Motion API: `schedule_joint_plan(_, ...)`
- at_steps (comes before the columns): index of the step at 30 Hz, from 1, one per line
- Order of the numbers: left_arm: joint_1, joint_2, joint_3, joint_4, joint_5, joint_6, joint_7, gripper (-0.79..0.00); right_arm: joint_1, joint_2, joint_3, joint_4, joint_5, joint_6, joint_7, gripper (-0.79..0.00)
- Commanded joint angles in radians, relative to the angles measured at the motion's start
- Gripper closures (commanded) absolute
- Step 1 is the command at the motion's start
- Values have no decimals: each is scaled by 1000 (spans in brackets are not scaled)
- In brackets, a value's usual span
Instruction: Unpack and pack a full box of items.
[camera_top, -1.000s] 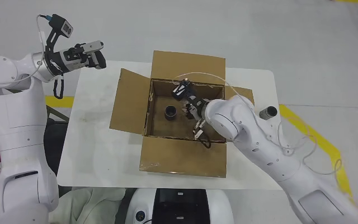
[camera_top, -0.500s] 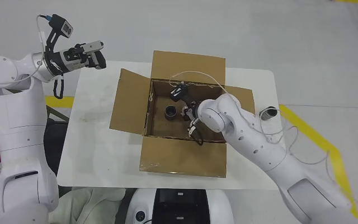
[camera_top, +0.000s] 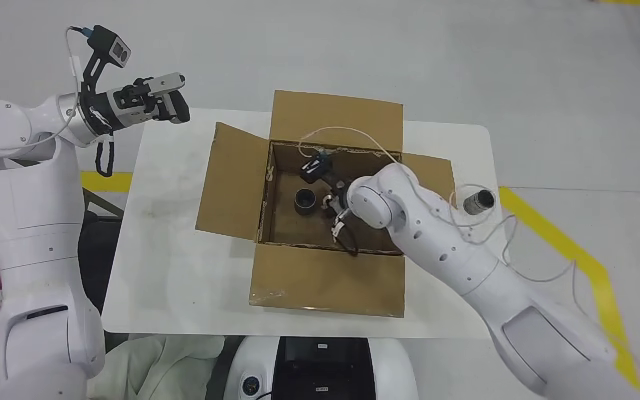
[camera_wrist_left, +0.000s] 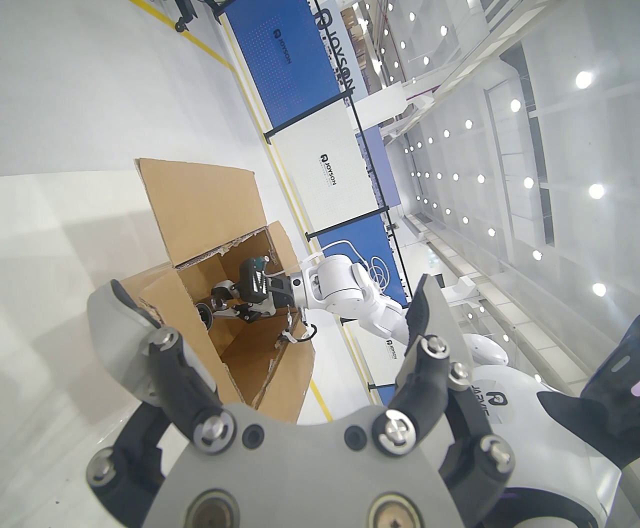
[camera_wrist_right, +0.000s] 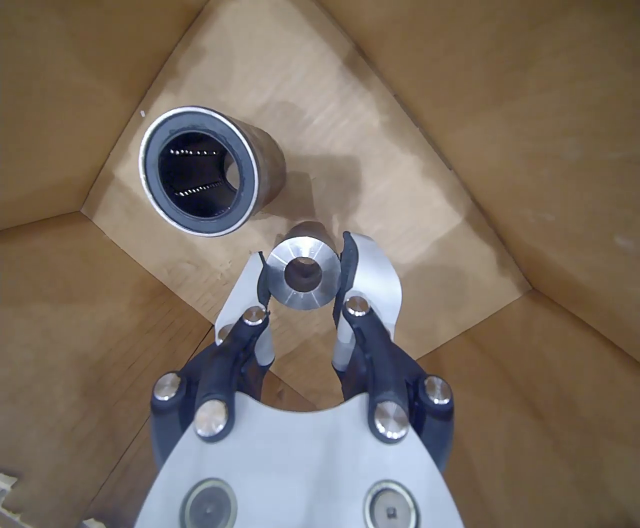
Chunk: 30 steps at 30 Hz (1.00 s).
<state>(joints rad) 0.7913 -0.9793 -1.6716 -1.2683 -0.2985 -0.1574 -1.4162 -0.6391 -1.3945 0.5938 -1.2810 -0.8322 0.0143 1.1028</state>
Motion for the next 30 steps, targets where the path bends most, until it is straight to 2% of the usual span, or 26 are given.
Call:
schedule_joint_plan(1,0,0,0,0,0,0,0,-785,3,-4,-1,10,1,-2,0,-197)
schedule_joint_plan(5,0,0,0,0,0,0,0,-785,7,-12,-1,22,-3,-5,3,-311)
schedule_joint_plan(16,0,0,0,0,0,0,0,-785,-8,-12,31,-18,-19,-11,19,-348)
schedule_joint_plan(22,0,0,0,0,0,0,0,-785,-50,11,98,-132,-48,-10,33,-363)
schedule_joint_plan(30,0,0,0,0,0,0,0,-785,-161,60,232,-371,-74,-51,69,-406)
